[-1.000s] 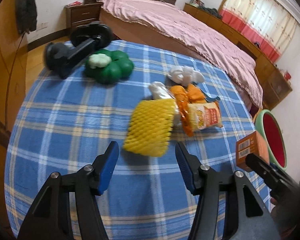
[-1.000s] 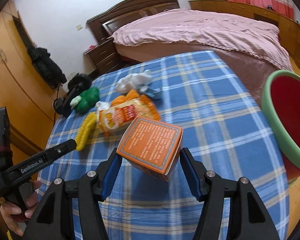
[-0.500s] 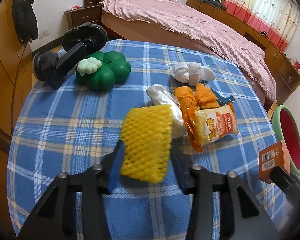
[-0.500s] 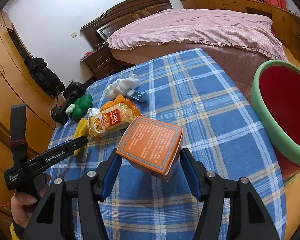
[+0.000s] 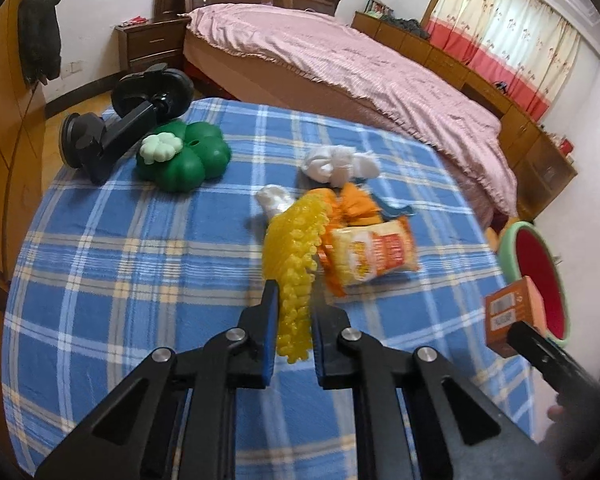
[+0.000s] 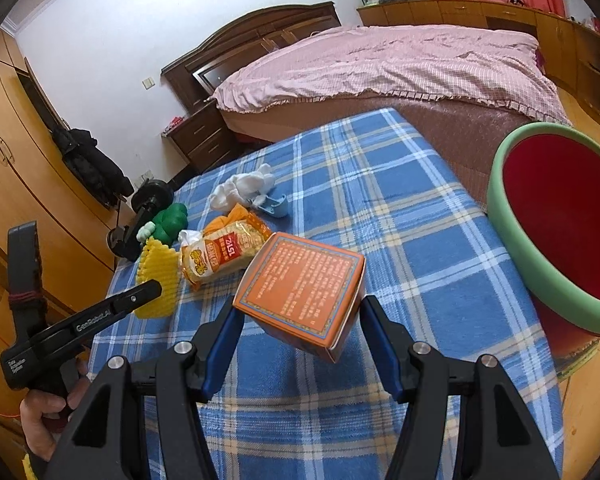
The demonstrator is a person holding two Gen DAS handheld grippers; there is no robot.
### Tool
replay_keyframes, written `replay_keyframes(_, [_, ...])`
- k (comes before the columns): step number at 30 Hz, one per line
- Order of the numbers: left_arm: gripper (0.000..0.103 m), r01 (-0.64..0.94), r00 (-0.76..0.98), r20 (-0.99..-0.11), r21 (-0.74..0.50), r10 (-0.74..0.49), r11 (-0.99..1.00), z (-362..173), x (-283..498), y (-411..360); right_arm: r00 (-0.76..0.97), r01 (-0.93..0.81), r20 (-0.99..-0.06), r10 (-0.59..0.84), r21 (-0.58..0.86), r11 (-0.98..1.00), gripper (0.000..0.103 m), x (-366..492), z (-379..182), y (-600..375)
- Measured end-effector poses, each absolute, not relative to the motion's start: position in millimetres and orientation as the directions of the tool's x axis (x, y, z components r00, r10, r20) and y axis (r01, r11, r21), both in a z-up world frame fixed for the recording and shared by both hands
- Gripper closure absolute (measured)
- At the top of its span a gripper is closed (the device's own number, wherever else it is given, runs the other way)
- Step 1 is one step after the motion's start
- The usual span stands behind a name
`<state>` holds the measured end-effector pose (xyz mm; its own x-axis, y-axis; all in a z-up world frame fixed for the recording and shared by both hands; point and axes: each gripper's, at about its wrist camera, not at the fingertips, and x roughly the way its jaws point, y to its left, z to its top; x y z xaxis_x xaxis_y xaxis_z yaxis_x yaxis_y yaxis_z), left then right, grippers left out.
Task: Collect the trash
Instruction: 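Carry the orange box and yellow foam net over the red bin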
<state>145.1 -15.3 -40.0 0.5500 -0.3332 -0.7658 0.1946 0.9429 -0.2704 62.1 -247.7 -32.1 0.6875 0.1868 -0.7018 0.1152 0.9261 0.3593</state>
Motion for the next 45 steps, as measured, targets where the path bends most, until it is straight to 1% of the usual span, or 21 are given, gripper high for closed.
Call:
replay_keyframes(11, [0.089, 0.315, 0.551, -0.693, -0.343, -0.464, 0.885, 1.6, 118.8, -50.3, 0.756, 0.168, -0.644, 0.118, 0.364, 0.916, 0.04, 31.5, -1.5, -277.2])
replay_keyframes(23, [0.089, 0.464, 0.465, -0.685, -0.351, -0.561, 0.813, 18.6, 115.9, -139.1, 0.793, 0.296, -0.609, -0.006, 0.376, 0.878, 0.04, 1.2, 15.3, -347.7])
replay_keyframes(33, [0.089, 0.586, 0.36, -0.71, -0.332, -0.605, 0.739, 13.4, 118.4, -231.5, 0.767, 0.421, -0.632, -0.108, 0.369, 0.829, 0.04, -10.7, 4.5, -416.5])
replay_keyframes(45, [0.089, 0.674, 0.227, -0.75, -0.339, -0.621, 0.656, -20.4, 120.9, -323.5, 0.721, 0.518, -0.673, -0.163, 0.369, 0.772, 0.04, -16.3, -24.7, -476.6])
